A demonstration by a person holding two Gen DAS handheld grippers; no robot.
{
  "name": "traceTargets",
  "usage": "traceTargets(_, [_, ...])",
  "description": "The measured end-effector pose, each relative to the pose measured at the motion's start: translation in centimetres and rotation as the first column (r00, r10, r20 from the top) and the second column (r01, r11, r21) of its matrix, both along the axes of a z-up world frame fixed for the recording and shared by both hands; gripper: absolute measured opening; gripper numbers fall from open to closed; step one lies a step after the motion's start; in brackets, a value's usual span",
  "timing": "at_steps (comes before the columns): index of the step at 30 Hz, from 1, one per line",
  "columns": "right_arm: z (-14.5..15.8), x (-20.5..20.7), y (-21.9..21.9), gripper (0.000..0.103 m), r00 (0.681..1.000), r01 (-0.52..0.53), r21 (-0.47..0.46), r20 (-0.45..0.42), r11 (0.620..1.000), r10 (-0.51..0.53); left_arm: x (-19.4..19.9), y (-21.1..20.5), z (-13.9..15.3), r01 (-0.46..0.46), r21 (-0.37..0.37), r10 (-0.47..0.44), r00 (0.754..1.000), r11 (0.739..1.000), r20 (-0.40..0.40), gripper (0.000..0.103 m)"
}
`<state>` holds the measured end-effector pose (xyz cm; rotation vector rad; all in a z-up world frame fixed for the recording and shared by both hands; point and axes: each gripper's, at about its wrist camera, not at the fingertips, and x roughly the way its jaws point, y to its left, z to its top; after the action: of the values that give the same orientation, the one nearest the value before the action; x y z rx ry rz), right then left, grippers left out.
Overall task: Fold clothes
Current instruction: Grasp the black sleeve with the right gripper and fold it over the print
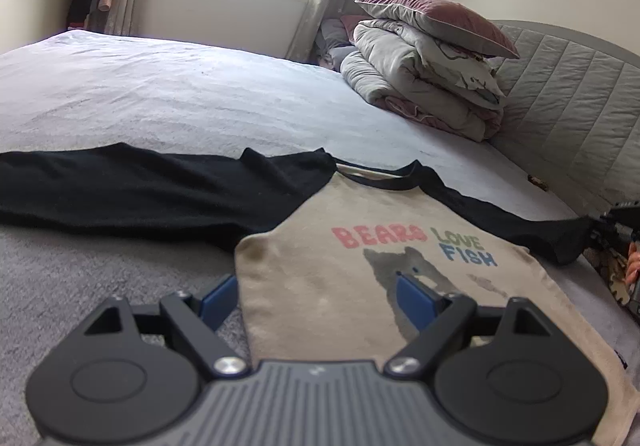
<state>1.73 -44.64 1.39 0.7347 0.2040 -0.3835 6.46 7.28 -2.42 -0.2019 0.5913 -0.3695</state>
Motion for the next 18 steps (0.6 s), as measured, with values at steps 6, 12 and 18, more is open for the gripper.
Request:
traceTargets(6, [2.2,0.2,4.3,0.009,0.983,-0.178,-0.114,0.016,0.977,0.181,-0.2,-0.2,0.4,0.014,-0.025,-0.014,1.000,1.000,-0.005,0.088])
traceTargets(12, [3.2,0.5,8.3,0.009,0.939,-0.342,-0.211,-0.056,0.916,0.338,-1.0,-0.7,0.9,0.035,-0.024,-0.035,0.999,0.999,-0.003,0.088])
traceTargets(18, [2.8,1.3,13.2,0.009,0.863,-0.503,-0.293,-0.211,0.813,0.458,-2.7,-1.7,2.2,0.066,-0.030,-0.066,0.998,0.997,-0.007,0.088])
